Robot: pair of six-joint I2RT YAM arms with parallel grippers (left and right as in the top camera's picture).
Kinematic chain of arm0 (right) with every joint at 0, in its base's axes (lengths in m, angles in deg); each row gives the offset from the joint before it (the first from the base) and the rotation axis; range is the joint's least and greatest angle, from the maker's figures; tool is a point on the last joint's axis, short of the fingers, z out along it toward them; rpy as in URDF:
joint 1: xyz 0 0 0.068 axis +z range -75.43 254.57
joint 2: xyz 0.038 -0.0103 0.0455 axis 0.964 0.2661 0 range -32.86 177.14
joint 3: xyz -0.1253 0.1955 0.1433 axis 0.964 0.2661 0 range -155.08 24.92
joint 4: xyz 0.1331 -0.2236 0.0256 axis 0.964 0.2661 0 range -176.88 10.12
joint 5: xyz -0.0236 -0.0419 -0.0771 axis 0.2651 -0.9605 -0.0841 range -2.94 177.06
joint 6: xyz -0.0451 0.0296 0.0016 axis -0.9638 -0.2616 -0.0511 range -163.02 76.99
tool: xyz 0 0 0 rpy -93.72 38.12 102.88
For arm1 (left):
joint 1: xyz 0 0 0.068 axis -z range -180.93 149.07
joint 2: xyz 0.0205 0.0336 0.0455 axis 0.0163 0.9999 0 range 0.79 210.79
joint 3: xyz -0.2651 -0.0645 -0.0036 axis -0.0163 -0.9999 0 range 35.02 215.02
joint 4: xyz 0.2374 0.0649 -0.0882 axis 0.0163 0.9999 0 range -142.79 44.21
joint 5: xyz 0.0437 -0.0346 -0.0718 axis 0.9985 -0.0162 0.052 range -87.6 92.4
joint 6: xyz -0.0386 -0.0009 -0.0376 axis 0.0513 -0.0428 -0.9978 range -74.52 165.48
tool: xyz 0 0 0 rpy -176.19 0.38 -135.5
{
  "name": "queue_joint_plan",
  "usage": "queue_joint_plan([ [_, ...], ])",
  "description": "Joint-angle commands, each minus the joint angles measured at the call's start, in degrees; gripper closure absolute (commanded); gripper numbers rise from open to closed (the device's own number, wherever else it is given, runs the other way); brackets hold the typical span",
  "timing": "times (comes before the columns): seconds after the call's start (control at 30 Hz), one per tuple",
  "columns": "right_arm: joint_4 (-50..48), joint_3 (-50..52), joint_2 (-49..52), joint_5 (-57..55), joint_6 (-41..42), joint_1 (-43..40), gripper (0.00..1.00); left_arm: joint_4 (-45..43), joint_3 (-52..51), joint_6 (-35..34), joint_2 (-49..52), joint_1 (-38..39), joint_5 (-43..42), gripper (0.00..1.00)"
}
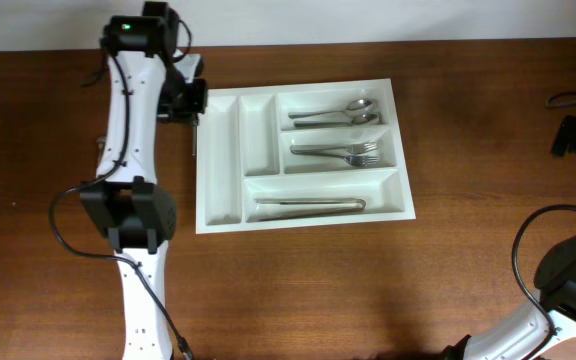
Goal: Pack container
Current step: 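Lift the spoon and carry it over the tray's left compartment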
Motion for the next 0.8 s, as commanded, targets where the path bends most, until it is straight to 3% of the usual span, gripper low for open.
queue_joint_plan([
  [0.0, -0.15, 0.20, -0.20, -0.09, -0.20, 0.15, 0.01, 0.13, -0.46, -4.48, 0.22, 1.42, 0.13, 0.98],
  [0.77, -0.15, 0.20, -0.20, -0.09, -0.20, 0.15, 0.01, -5.99, -15.89, -8.96, 0.28, 5.84, 1.36, 0.94],
])
